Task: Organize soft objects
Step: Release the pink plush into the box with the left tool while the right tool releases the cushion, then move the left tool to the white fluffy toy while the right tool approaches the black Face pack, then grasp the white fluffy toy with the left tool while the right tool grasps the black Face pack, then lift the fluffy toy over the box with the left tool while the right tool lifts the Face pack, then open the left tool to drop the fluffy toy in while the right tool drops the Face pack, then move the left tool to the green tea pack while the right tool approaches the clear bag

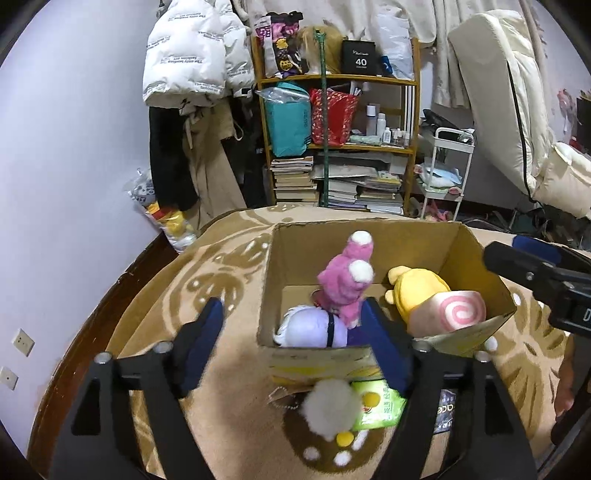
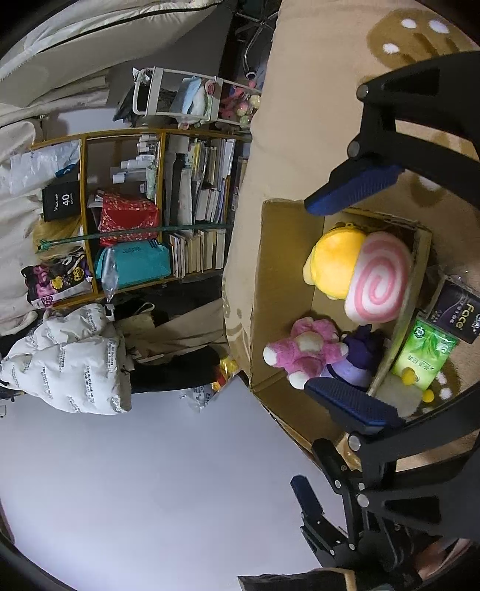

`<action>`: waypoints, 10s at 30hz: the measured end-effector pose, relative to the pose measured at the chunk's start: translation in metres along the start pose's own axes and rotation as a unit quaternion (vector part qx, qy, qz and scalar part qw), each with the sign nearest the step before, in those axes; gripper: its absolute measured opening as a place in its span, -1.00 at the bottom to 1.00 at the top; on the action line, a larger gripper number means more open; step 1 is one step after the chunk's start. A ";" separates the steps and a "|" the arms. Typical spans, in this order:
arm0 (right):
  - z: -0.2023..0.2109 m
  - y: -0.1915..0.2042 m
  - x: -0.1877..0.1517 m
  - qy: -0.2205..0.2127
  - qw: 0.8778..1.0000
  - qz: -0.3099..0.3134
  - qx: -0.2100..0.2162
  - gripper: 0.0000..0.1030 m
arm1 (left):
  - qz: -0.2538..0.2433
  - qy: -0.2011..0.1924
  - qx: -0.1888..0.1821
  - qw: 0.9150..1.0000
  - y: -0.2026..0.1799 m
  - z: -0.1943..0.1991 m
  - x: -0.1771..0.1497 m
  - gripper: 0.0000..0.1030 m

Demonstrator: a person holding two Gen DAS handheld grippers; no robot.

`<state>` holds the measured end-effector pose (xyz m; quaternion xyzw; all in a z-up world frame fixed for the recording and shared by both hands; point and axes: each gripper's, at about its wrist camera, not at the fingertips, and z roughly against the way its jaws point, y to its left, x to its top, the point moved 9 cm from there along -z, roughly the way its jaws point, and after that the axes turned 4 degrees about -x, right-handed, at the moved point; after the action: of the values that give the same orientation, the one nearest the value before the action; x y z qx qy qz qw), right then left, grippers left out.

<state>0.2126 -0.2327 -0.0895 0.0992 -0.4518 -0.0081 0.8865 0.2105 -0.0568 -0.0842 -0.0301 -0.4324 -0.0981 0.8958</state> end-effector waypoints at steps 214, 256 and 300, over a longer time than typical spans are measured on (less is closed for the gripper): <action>0.030 0.009 0.022 -0.026 0.997 0.056 -0.043 -0.55 | 0.002 -0.034 -0.045 0.998 -0.001 0.002 0.030 -0.10; 0.028 -0.005 -0.016 0.026 0.999 -0.002 -0.019 1.00 | 0.016 0.036 -0.038 0.999 0.005 -0.017 -0.013 0.72; 0.022 -0.021 -0.088 0.091 0.992 0.022 -0.084 1.00 | 0.024 0.142 -0.119 0.982 -0.031 -0.029 -0.070 0.90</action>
<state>0.1443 -0.2474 -0.1513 0.0152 -0.3689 -0.0172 0.9292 0.1844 -0.0806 -0.1582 -0.1326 -0.2850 -0.1302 0.9403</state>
